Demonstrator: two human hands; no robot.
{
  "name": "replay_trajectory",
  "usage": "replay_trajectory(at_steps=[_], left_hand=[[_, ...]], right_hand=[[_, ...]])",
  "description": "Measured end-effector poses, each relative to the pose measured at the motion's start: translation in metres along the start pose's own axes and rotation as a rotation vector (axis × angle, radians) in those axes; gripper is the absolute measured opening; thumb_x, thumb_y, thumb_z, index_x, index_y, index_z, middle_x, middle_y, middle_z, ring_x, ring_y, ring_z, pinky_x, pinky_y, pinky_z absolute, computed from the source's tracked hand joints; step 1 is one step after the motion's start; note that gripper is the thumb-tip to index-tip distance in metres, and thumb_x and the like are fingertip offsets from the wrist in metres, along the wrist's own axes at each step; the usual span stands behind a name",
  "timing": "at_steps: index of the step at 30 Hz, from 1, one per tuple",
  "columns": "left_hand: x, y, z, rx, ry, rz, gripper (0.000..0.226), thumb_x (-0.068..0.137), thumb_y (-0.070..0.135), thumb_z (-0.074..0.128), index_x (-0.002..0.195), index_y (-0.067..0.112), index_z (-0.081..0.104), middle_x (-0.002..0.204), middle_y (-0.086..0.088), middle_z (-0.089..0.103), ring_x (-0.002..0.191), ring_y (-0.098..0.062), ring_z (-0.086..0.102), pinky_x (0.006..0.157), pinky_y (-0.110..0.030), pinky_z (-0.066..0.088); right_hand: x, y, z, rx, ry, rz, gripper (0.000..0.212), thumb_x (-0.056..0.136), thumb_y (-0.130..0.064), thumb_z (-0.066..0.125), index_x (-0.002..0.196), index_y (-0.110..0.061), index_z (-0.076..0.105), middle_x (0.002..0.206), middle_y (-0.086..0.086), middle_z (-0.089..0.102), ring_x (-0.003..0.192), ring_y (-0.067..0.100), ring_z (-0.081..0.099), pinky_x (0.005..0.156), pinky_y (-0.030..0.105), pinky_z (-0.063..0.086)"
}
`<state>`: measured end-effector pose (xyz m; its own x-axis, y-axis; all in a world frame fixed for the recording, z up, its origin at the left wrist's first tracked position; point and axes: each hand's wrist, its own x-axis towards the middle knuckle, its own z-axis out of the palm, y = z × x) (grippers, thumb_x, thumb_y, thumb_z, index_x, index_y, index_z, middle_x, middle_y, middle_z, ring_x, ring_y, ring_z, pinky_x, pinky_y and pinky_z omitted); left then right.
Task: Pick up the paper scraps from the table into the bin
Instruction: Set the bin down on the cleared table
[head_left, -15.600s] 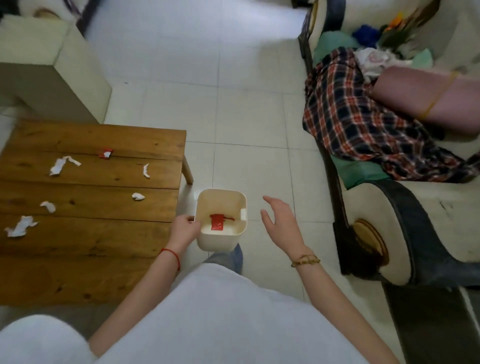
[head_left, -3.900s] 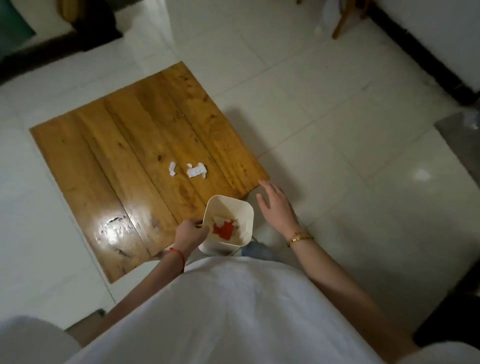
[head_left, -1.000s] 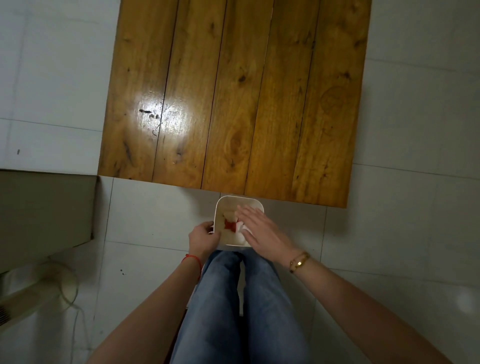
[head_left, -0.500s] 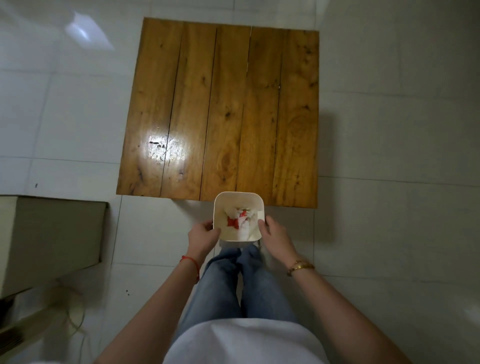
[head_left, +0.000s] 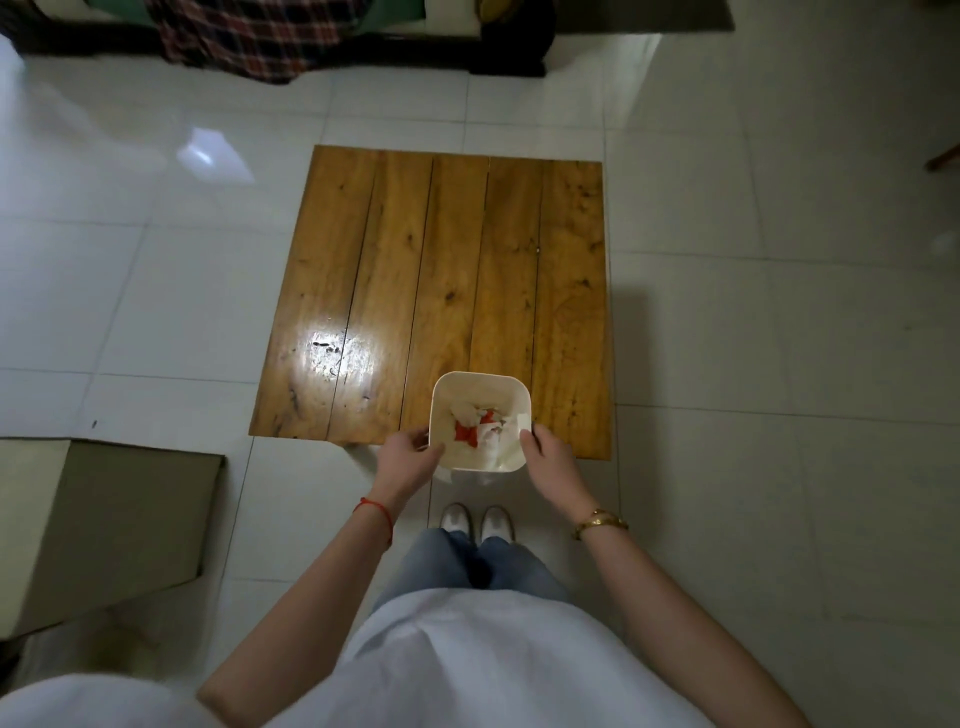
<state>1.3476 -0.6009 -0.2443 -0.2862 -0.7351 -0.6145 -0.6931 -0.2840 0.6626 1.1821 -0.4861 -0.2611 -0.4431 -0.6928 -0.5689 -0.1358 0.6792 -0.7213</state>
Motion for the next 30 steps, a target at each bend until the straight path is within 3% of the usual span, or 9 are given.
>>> replay_trajectory(at_steps=[4,8,12,15,20,25,30], left_hand=[[0.016,0.022,-0.008,-0.003,0.005,0.028,0.035,0.086,0.014,0.055,0.119,0.008,0.062,0.107,-0.009,0.07,0.071,-0.005,0.061,0.047,-0.008,0.044],[0.042,0.043,-0.023,0.037,-0.004,0.073,0.034,0.087,0.017,0.055,0.119,0.007,0.062,0.107,-0.009,0.07,0.074,-0.008,0.062,0.049,-0.011,0.044],[0.08,0.067,-0.042,0.077,-0.001,0.096,0.034,0.086,0.022,0.055,0.117,0.01,0.063,0.106,-0.006,0.07,0.09,-0.019,0.065,0.065,-0.02,0.05],[0.115,0.083,-0.058,0.096,-0.012,0.116,0.036,0.085,0.022,0.055,0.119,0.011,0.063,0.11,-0.005,0.07,0.092,-0.016,0.062,0.07,-0.021,0.048],[0.178,0.103,-0.081,0.169,-0.059,0.148,0.036,0.086,0.025,0.055,0.119,0.012,0.062,0.111,-0.005,0.07,0.088,-0.014,0.06,0.063,-0.014,0.045],[0.233,0.116,-0.093,0.199,-0.11,0.177,0.038,0.088,0.027,0.054,0.122,0.012,0.06,0.115,-0.005,0.068,0.094,-0.014,0.061,0.075,-0.022,0.048],[0.271,0.116,-0.09,0.232,-0.153,0.182,0.039,0.09,0.031,0.05,0.124,0.014,0.058,0.114,-0.005,0.068,0.095,-0.016,0.062,0.067,-0.016,0.046]], right_hand=[[0.017,-0.021,-0.012,-0.045,0.009,-0.028,0.031,0.101,-0.036,0.036,0.089,-0.016,0.056,0.069,0.0,0.054,0.054,0.01,0.044,0.045,0.021,0.033],[0.042,-0.05,-0.021,-0.046,0.012,-0.045,0.029,0.1,-0.037,0.036,0.091,-0.02,0.057,0.071,-0.001,0.057,0.054,0.009,0.045,0.043,0.017,0.033],[0.079,-0.082,-0.025,-0.052,0.015,-0.059,0.026,0.101,-0.035,0.036,0.087,-0.024,0.055,0.07,-0.003,0.055,0.053,0.008,0.044,0.043,0.019,0.031],[0.112,-0.105,-0.024,-0.058,0.009,-0.05,0.025,0.101,-0.032,0.037,0.093,-0.02,0.056,0.071,-0.003,0.055,0.052,0.007,0.042,0.041,0.016,0.03],[0.168,-0.137,-0.018,-0.051,0.014,-0.015,0.023,0.101,-0.029,0.037,0.099,-0.018,0.057,0.075,-0.003,0.058,0.056,0.008,0.046,0.039,0.012,0.03],[0.22,-0.156,-0.009,-0.027,0.061,0.027,0.019,0.101,-0.027,0.038,0.094,-0.023,0.055,0.071,-0.007,0.056,0.056,0.006,0.048,0.037,0.008,0.031],[0.257,-0.153,-0.001,-0.047,0.1,0.062,0.02,0.101,-0.027,0.038,0.09,-0.025,0.055,0.074,-0.009,0.06,0.059,0.005,0.054,0.044,0.01,0.036]])
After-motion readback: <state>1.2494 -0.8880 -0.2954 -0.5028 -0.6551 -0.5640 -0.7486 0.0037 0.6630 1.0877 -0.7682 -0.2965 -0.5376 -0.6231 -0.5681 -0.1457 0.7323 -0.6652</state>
